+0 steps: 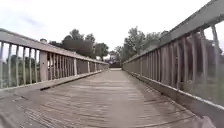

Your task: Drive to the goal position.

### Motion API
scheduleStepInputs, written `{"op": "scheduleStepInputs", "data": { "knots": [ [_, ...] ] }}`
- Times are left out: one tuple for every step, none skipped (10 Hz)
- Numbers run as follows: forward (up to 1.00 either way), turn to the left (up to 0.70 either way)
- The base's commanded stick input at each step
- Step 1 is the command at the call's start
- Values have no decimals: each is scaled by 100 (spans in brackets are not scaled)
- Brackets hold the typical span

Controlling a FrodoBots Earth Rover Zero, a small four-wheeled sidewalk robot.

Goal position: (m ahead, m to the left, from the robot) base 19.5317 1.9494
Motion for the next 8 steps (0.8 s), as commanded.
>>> {"op": "scheduleStepInputs", "data": {
  "knots": [
    [70,-14],
    [70,-29],
    [70,-2],
    [70,0],
    [70,0],
    [70,0],
    [70,0],
    [70,0]
  ]
}}
